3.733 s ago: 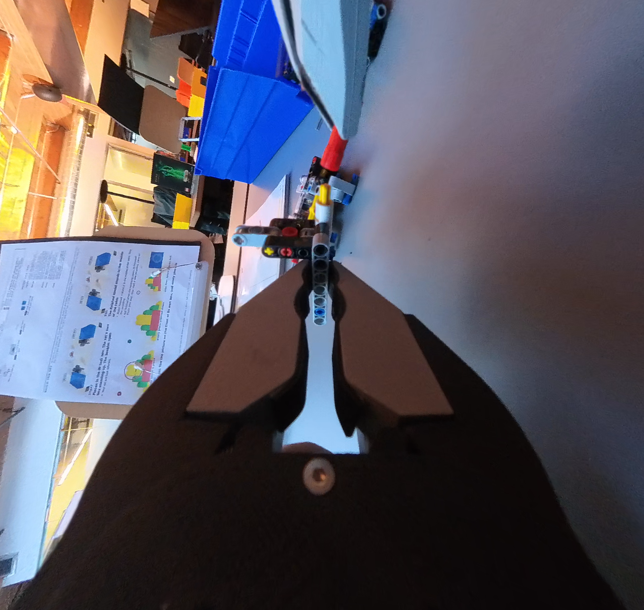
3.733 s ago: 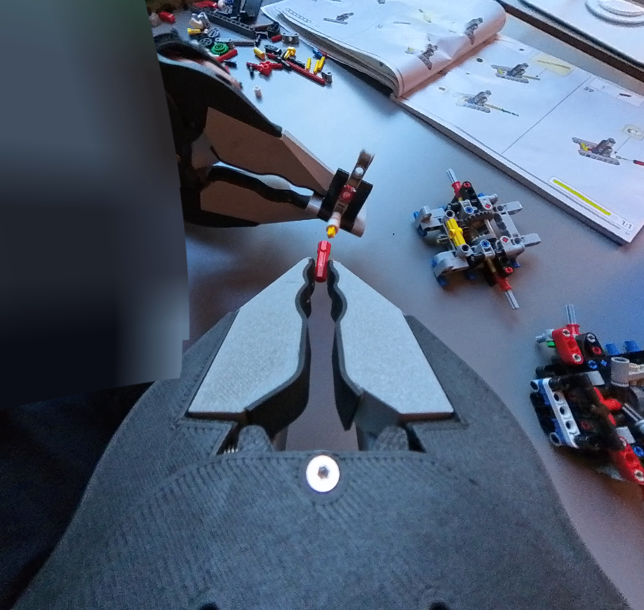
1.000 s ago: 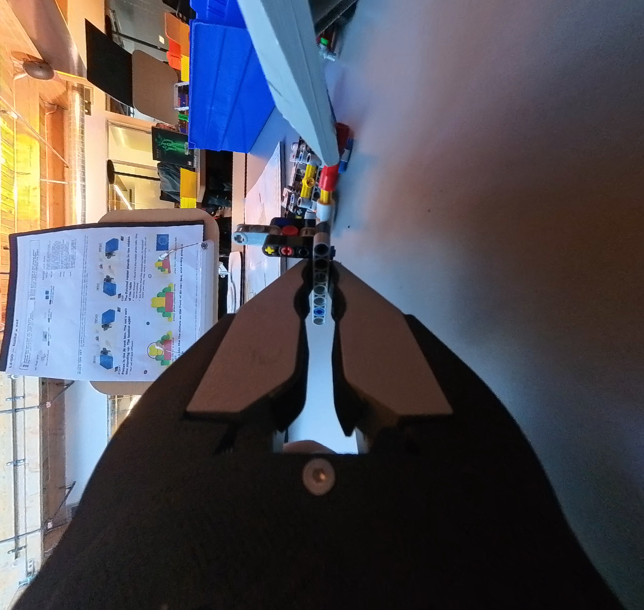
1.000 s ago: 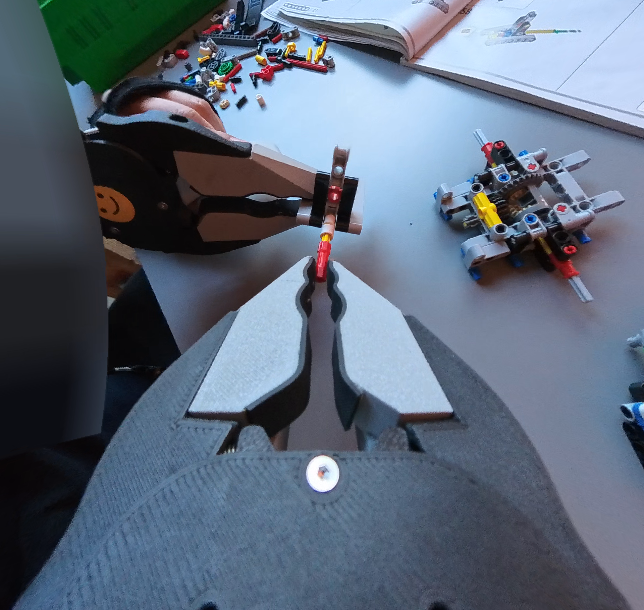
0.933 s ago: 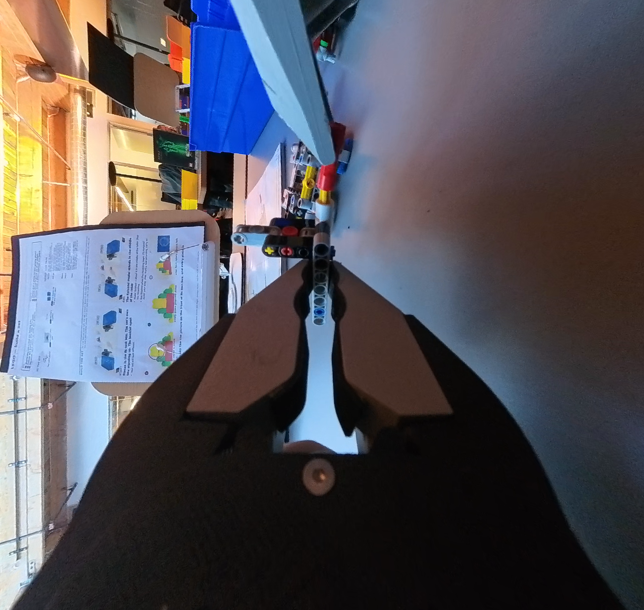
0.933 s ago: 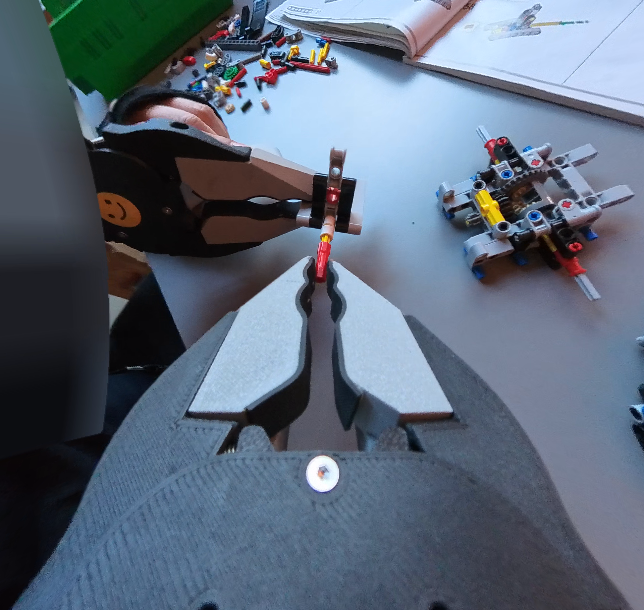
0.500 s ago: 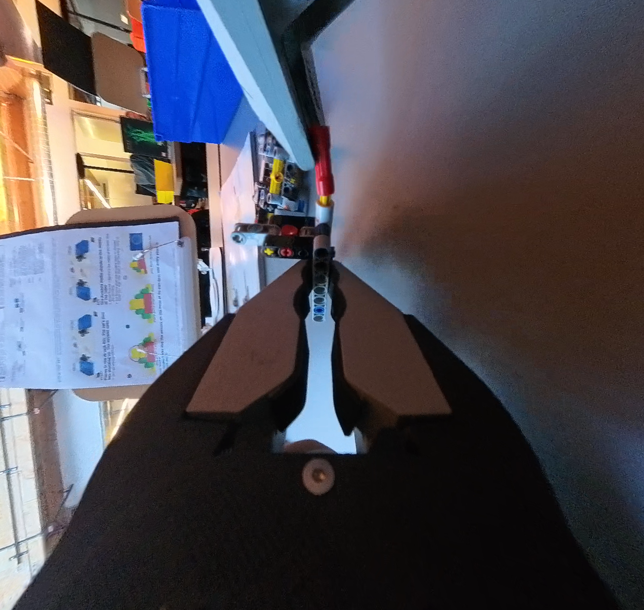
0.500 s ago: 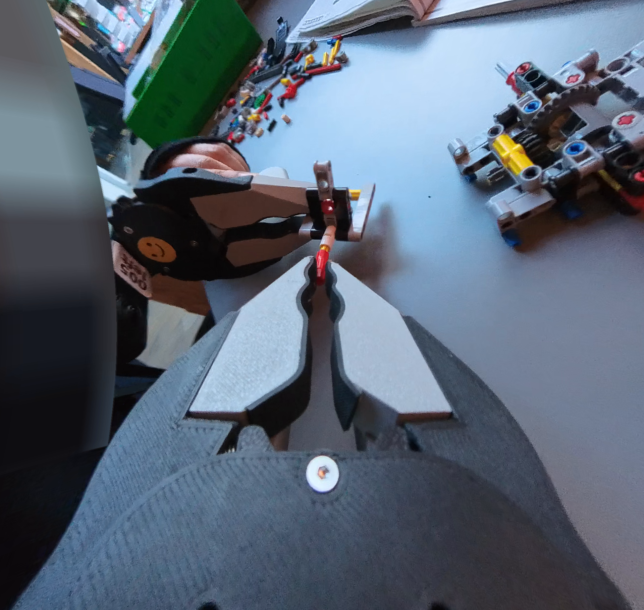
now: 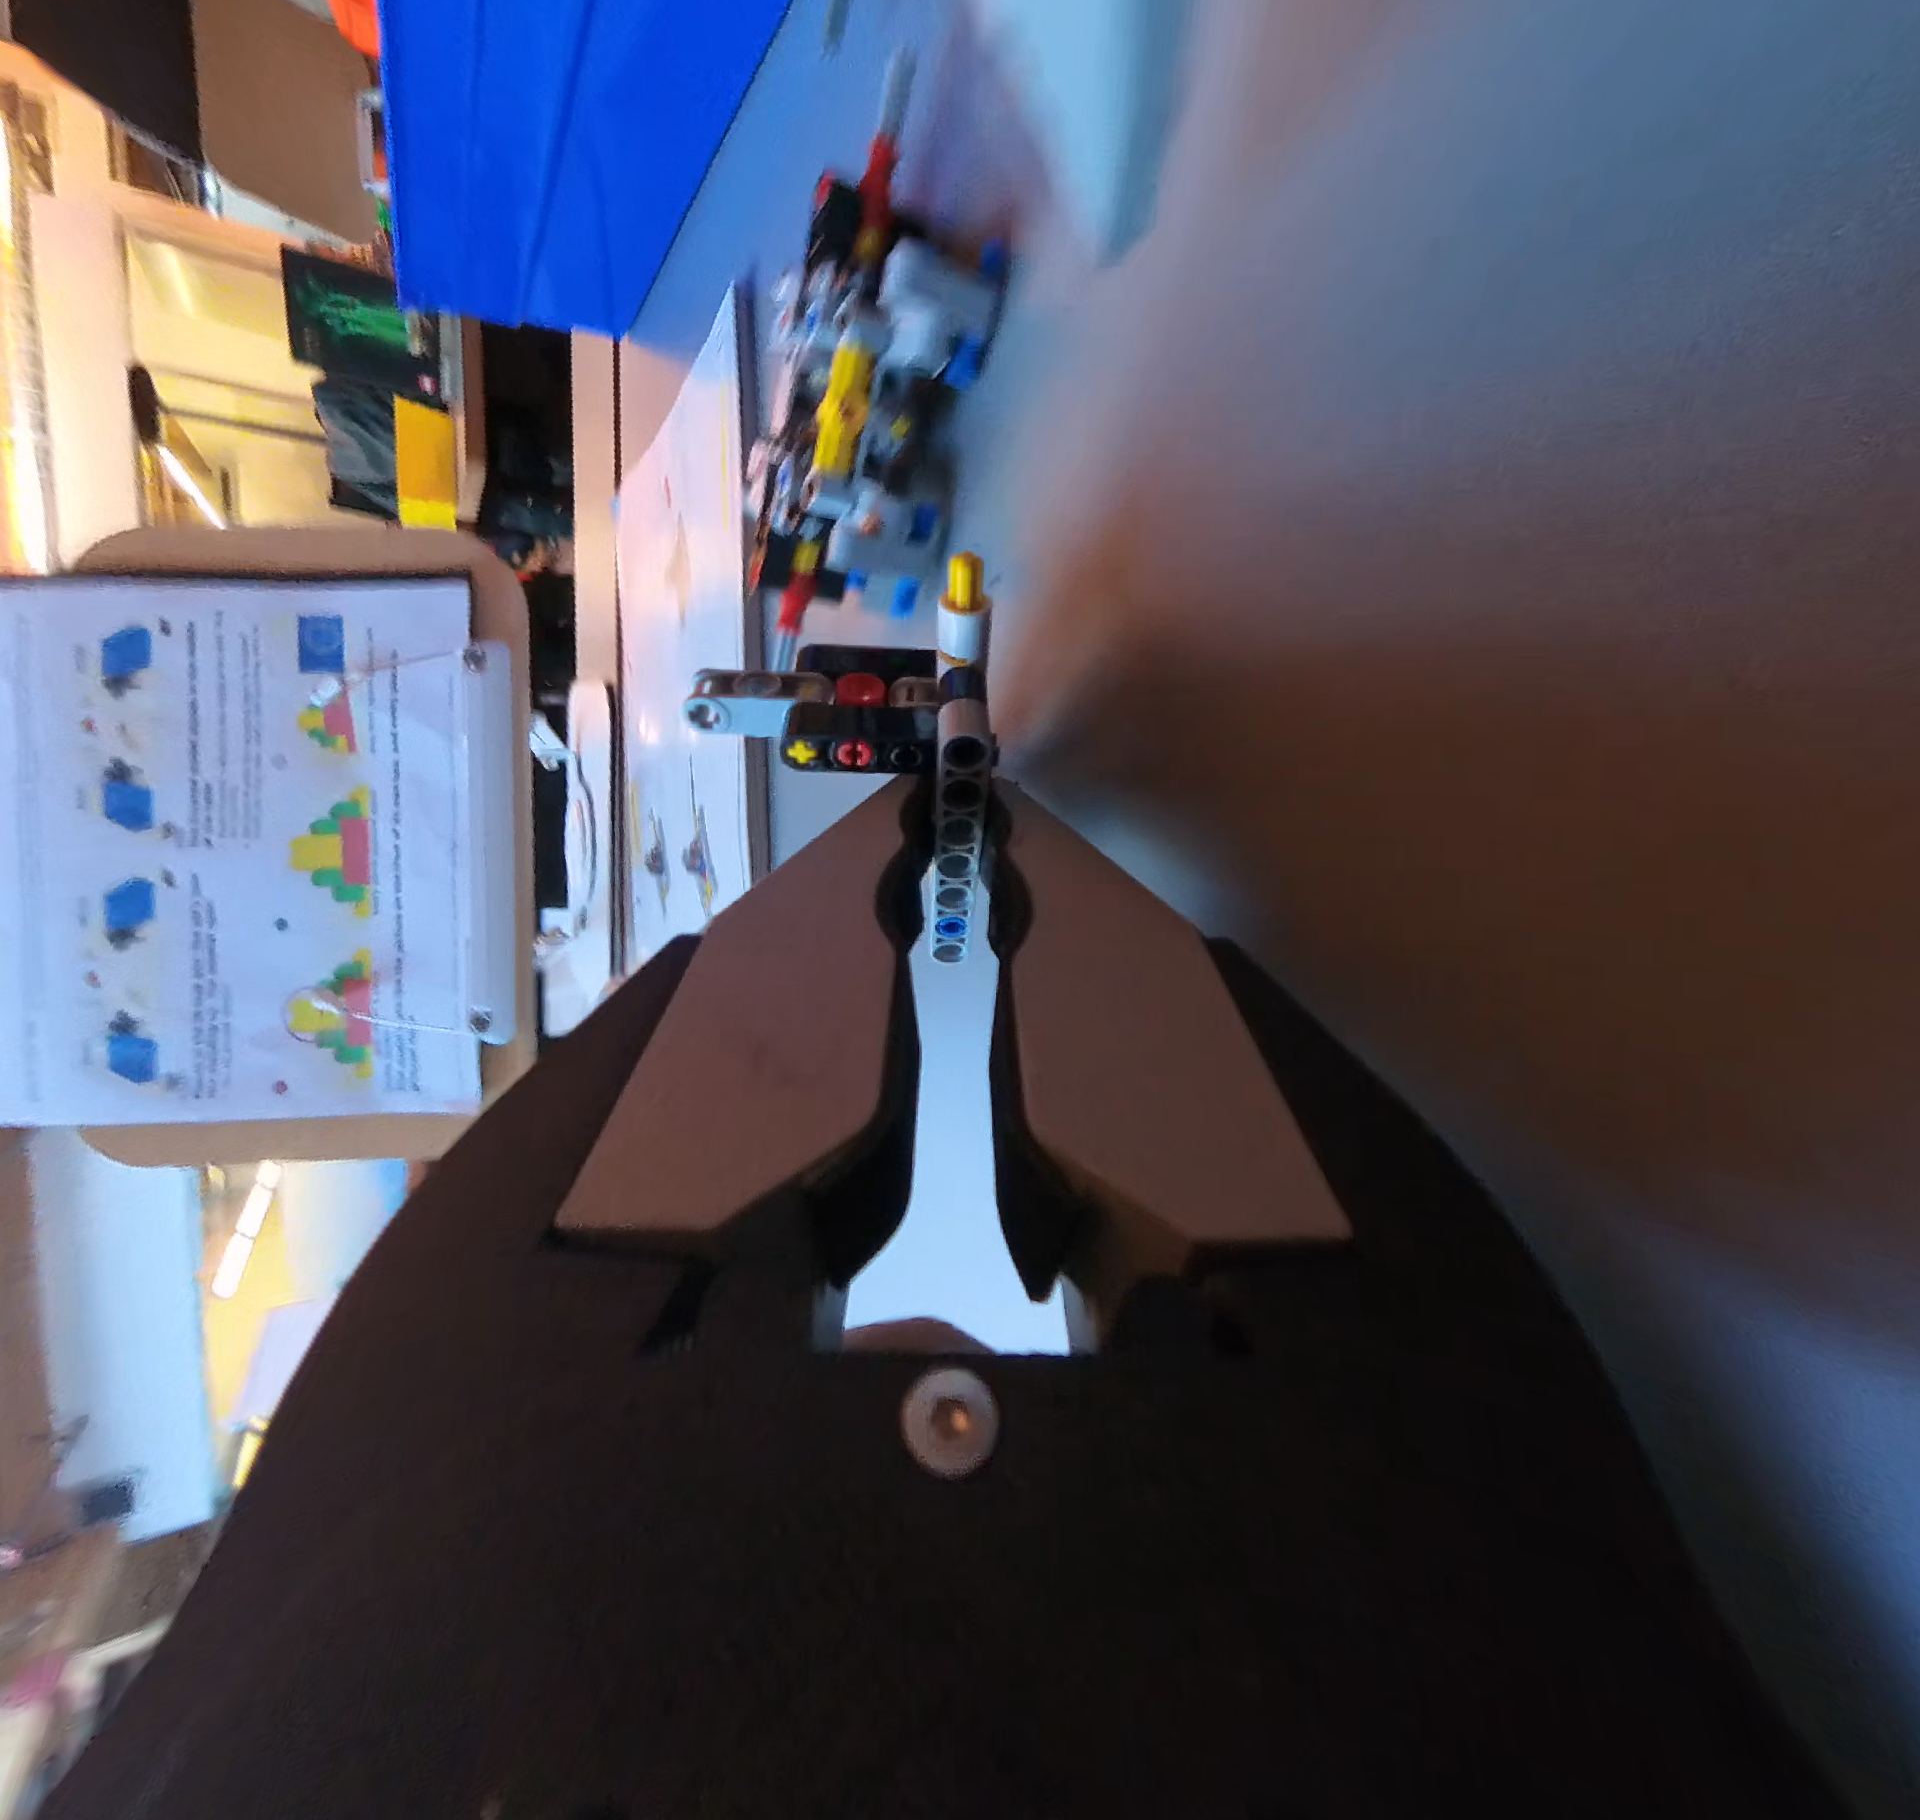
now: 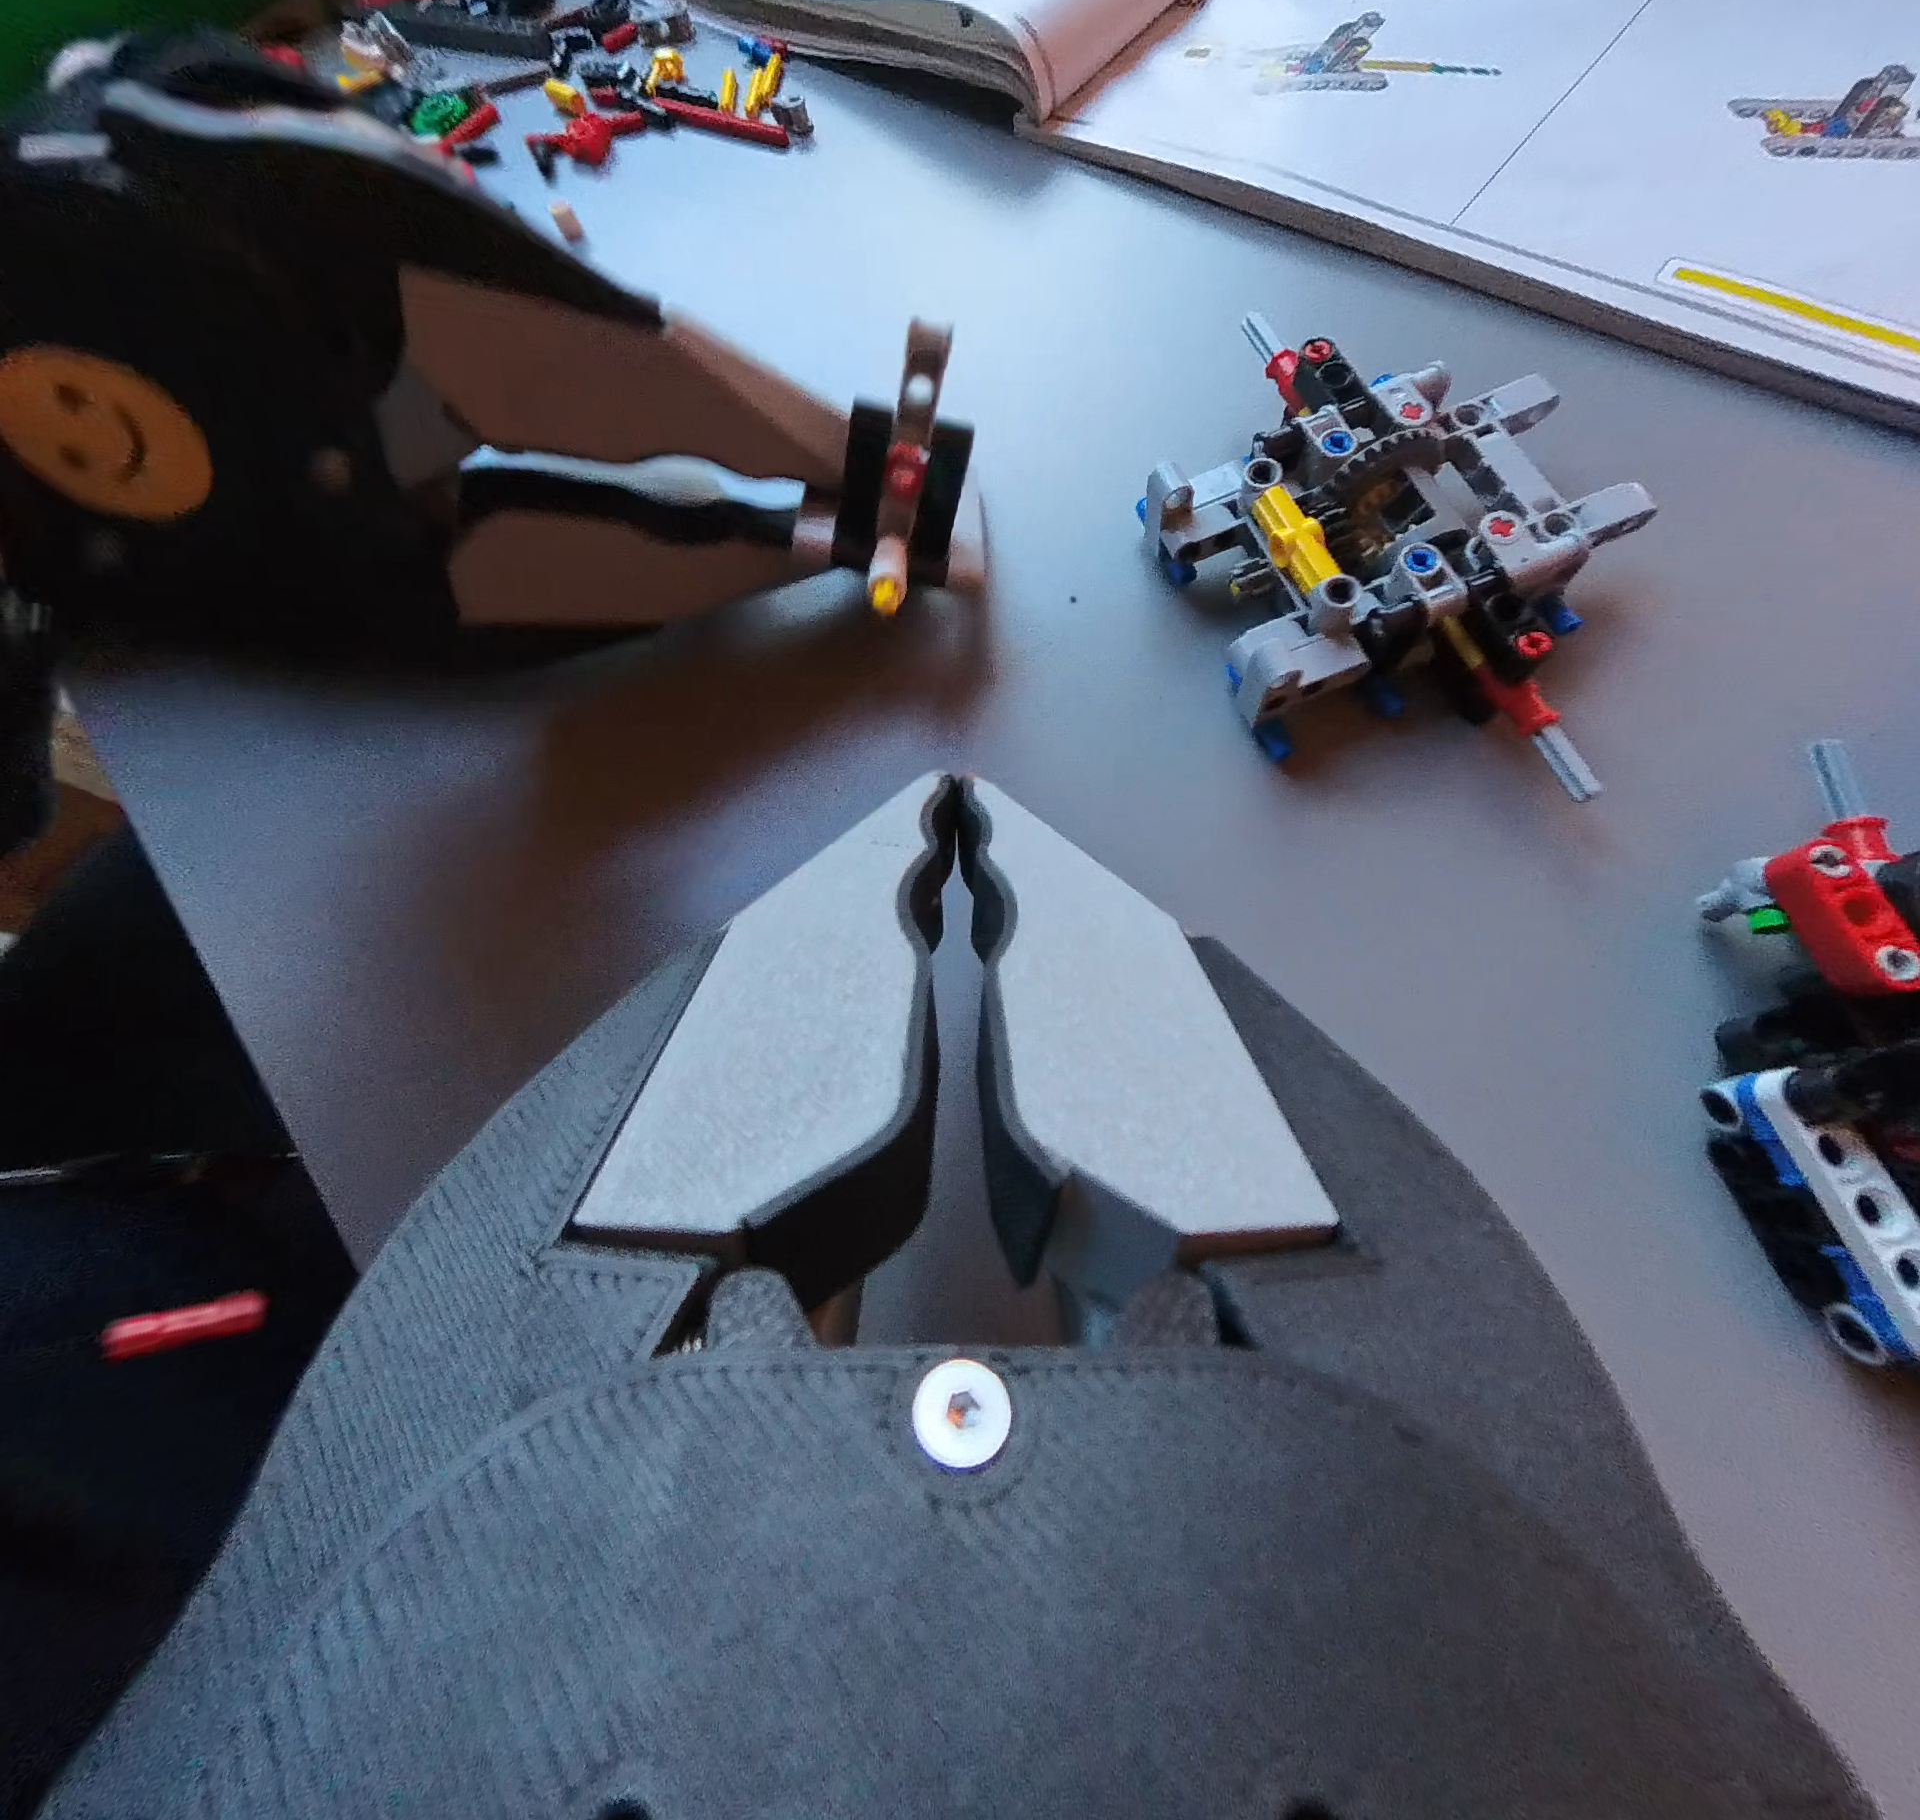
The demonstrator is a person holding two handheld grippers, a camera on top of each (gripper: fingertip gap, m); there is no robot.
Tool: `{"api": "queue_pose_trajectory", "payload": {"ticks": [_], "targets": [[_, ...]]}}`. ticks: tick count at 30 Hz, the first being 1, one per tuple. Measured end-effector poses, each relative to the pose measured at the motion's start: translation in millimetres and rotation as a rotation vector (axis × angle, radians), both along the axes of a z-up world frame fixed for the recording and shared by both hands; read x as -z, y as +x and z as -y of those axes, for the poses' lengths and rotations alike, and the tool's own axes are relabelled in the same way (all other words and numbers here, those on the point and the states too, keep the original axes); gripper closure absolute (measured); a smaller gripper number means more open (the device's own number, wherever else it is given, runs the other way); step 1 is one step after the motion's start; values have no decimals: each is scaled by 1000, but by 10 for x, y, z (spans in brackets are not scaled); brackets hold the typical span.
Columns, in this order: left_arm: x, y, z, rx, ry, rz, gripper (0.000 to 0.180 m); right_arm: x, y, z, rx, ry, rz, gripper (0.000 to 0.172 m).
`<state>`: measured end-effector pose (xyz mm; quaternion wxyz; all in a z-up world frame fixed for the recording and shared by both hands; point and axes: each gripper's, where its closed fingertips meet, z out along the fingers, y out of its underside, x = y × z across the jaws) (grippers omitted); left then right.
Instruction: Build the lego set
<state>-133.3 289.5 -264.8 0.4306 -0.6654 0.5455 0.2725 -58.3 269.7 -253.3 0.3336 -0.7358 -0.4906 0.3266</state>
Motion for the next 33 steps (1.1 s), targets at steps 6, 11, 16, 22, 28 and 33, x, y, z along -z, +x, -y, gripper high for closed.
{"api": "queue_pose_trajectory", "payload": {"ticks": [6, 11, 16, 22, 28, 33], "targets": [[-14, -195, -108, -74, -9, 60, 175, -109, 62, -23, -31, 50, -61, 172], [-12, -180, -167, -53, 0, 57, 175, -178, 32, 116, -172, 36, -116, 172], [-21, -283, -227, -77, 4, 51, 176, -266, -26, 21, -200, 98, -164, 172], [-100, -460, -220, -152, 62, 87, 175, -292, -10, -48, -159, 161, -165, 172], [-49, -716, -188, -251, 62, 45, 176, -224, -31, -130, -119, 251, -89, 172], [-28, -911, -74, -343, 68, 27, 176, -199, -45, -135, -107, 315, -57, 172]]}}
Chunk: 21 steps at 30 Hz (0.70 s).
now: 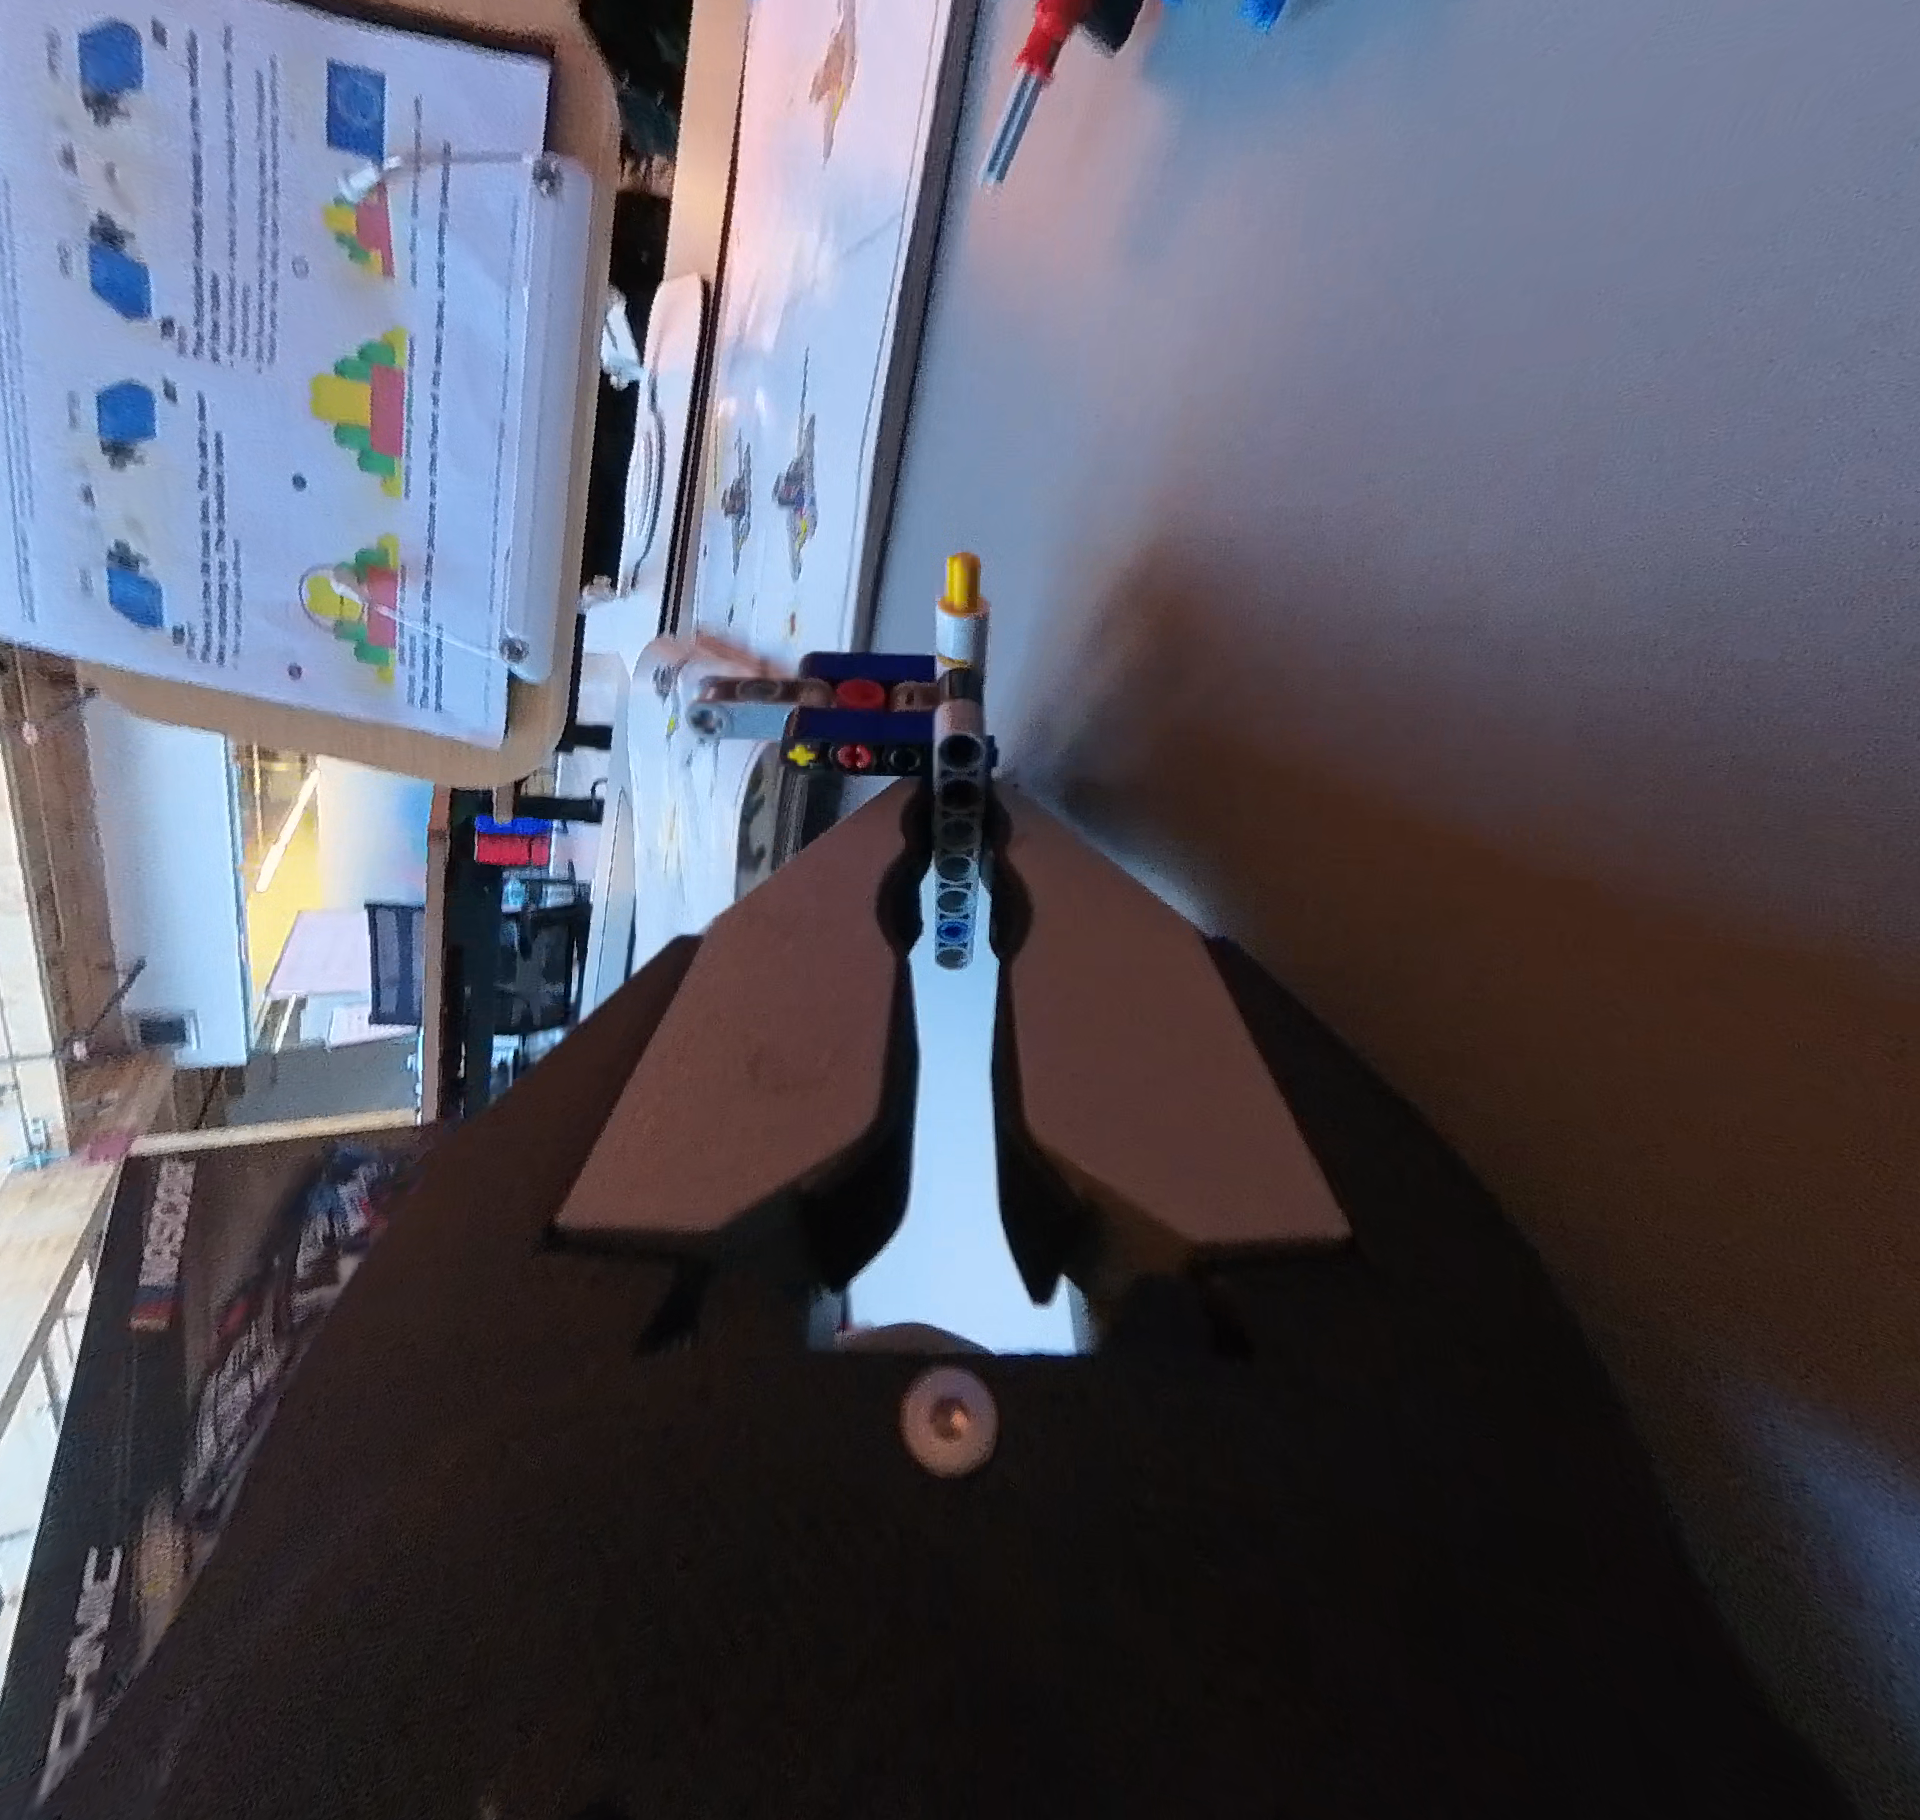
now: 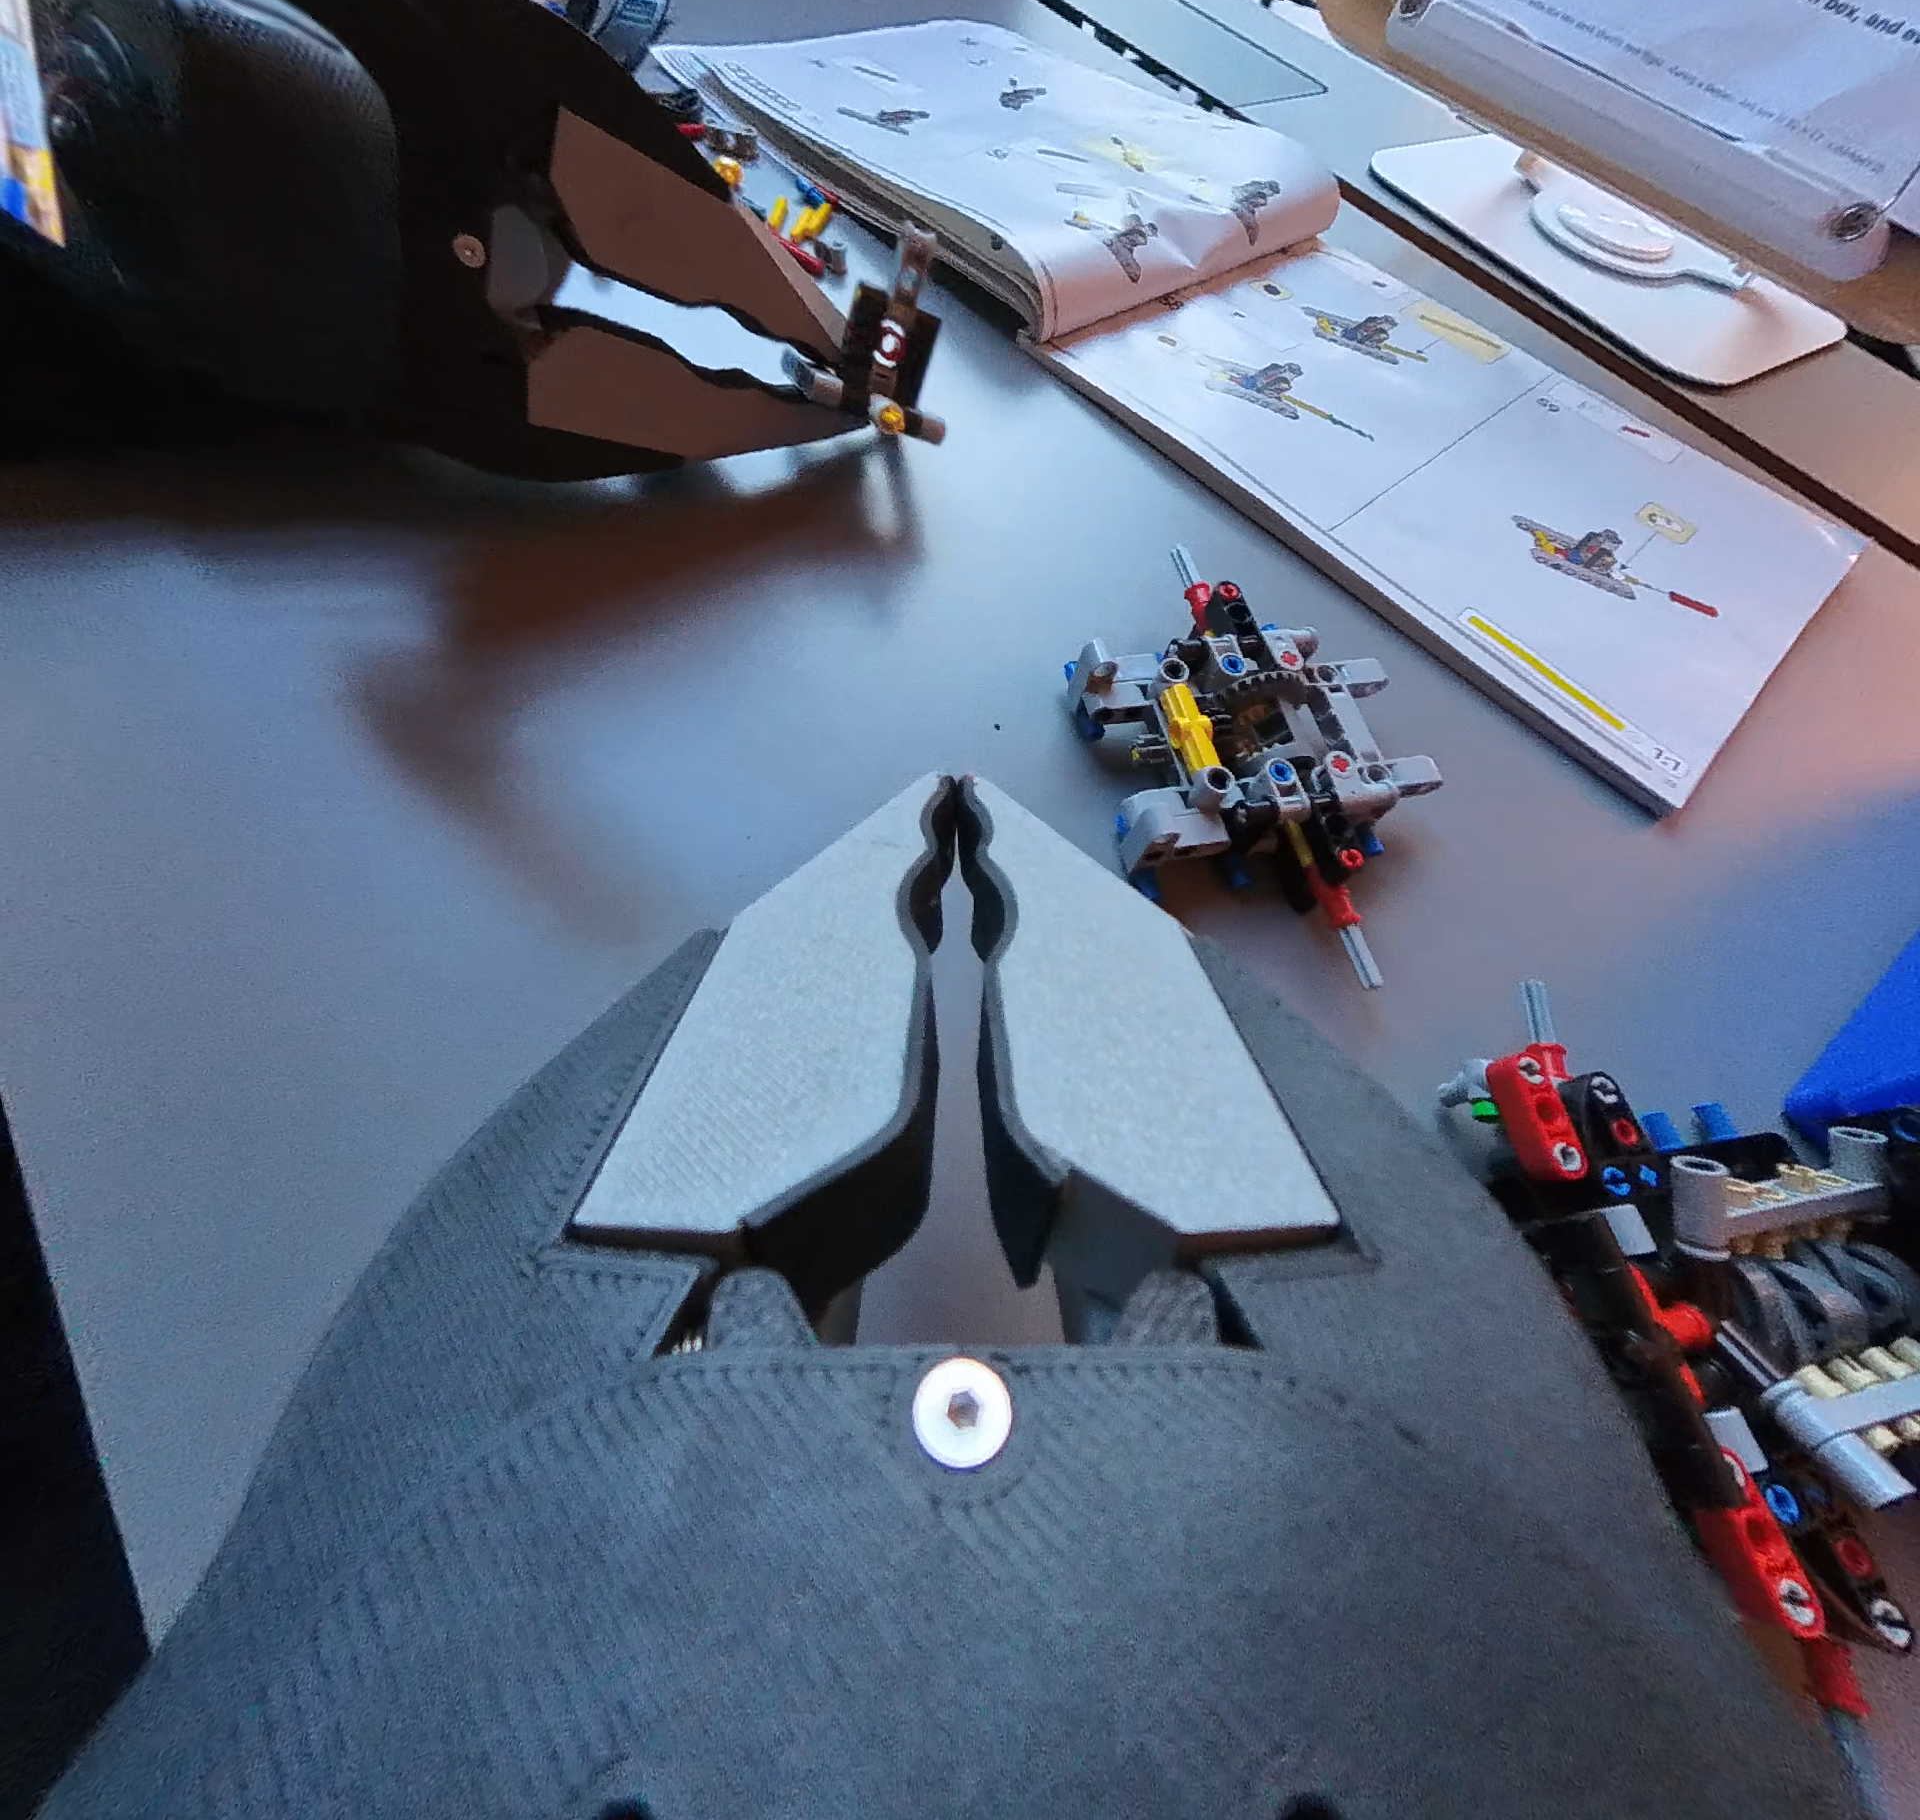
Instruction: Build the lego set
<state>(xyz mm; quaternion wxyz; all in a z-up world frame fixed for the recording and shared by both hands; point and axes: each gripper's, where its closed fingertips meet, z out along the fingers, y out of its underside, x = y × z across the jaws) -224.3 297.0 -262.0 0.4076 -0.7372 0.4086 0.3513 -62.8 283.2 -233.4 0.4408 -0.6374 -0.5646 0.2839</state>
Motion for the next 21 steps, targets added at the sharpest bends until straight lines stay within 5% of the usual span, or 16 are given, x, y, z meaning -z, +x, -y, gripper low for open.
{"api": "queue_pose_trajectory", "payload": {"ticks": [8, 13, 17, 19, 21], "targets": [[-87, -39, 224, -3, 53, 24, 175, -250, -13, 23, -26, 147, -120, 151], [-213, -126, 269, 2, 95, 234, 176, -614, 47, 304, -95, 352, -315, 137], [-178, -99, 251, 32, 69, 270, 176, -622, 81, 1468, -338, 393, -365, 141], [-179, -54, 262, 72, 61, 278, 176, -249, 122, 2415, -557, 330, -303, 147], [-191, -70, 282, 104, 54, 305, 176, 424, 182, 3085, -720, 300, -197, 165]]}}
